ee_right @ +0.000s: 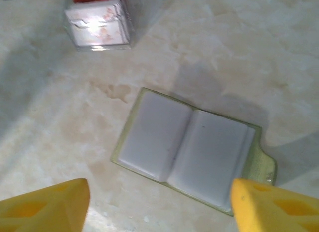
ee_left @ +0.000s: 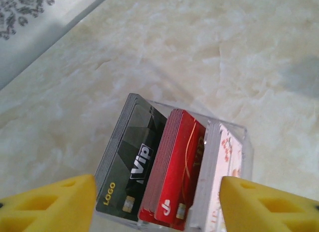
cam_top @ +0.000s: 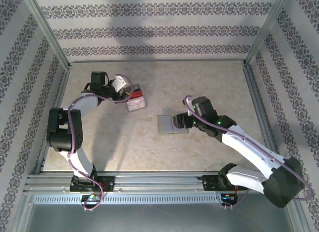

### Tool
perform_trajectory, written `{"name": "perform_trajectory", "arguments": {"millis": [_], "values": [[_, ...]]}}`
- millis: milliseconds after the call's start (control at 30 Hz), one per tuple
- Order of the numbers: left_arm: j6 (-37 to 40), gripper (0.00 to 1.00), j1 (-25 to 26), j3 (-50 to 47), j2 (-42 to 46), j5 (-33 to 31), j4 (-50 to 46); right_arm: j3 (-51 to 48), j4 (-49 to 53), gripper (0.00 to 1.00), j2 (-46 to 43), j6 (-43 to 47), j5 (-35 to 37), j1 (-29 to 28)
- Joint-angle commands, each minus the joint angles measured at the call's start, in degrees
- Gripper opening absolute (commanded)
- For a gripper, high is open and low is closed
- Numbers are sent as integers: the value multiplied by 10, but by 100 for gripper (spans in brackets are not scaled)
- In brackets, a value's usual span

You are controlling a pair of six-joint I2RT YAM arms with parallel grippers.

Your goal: Take the credit cards out of the card holder

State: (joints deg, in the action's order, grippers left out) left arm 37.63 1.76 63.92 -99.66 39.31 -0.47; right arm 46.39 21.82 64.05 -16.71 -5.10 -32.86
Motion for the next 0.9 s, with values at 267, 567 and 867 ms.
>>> {"name": "perform_trajectory", "arguments": {"millis": [267, 567, 867], "values": [[-181, 100, 19, -166, 163, -113, 134, -39, -24, 98, -47, -40, 55, 78], [-288, 100, 31, -329, 308, -295, 186, -108, -66, 98, -120, -25, 101, 154], [-344, 100, 32, -425, 365, -453, 231, -218, -237, 98, -187, 33, 197, 181]]}}
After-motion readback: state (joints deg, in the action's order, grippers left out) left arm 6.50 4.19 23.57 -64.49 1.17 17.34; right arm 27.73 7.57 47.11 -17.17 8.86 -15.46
